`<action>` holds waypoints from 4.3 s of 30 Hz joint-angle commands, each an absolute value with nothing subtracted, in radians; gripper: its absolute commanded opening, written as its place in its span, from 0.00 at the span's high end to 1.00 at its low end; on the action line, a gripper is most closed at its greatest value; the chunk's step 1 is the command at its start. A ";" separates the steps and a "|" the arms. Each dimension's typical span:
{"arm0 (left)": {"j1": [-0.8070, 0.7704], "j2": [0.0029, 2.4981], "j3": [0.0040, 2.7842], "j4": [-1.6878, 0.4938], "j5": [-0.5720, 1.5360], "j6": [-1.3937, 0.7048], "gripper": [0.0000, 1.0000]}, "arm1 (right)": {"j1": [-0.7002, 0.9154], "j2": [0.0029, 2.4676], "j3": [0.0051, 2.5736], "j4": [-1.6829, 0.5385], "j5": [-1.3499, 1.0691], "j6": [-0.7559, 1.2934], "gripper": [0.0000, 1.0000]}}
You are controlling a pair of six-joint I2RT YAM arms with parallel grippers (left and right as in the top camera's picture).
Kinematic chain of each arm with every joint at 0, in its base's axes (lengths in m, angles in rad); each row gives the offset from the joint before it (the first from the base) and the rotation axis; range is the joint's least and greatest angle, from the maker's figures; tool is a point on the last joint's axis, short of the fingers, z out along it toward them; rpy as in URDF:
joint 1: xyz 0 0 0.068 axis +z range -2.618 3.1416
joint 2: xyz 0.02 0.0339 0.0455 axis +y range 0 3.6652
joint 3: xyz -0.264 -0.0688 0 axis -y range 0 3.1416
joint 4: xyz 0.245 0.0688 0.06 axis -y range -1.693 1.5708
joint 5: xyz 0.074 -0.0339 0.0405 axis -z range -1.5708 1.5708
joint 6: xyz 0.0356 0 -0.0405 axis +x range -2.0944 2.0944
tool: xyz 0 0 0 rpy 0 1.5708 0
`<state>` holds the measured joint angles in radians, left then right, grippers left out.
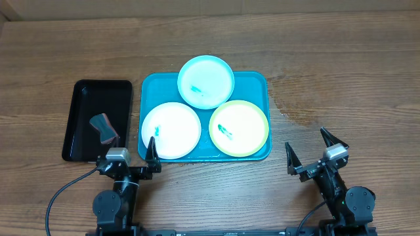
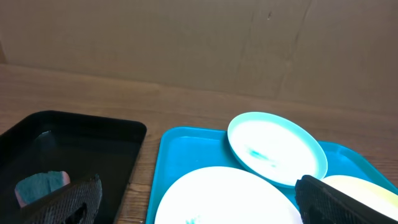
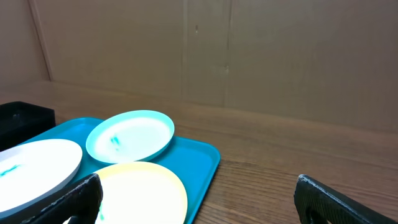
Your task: Clean dirty plates on tray and stack at the side
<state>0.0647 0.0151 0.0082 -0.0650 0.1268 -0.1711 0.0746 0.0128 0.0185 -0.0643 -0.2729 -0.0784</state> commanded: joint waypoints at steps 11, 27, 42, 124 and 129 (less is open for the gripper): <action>0.056 0.011 0.005 -0.069 0.116 -0.145 0.00 | 0.078 0.003 0.008 -0.059 -0.265 -0.076 0.00; 0.056 0.011 0.005 -0.069 0.116 -0.145 0.00 | 0.078 0.003 0.008 -0.059 -0.266 -0.076 0.00; 0.056 0.011 0.005 -0.069 0.116 -0.145 0.00 | 0.078 0.003 0.008 -0.059 -0.265 -0.076 0.00; 0.353 1.850 1.586 -1.217 -0.129 -0.398 0.03 | 0.078 0.003 0.008 -0.059 -0.265 -0.076 0.00; 0.353 1.961 1.586 -1.158 -0.030 -0.274 0.08 | 0.078 0.003 0.008 -0.059 -0.265 -0.076 0.00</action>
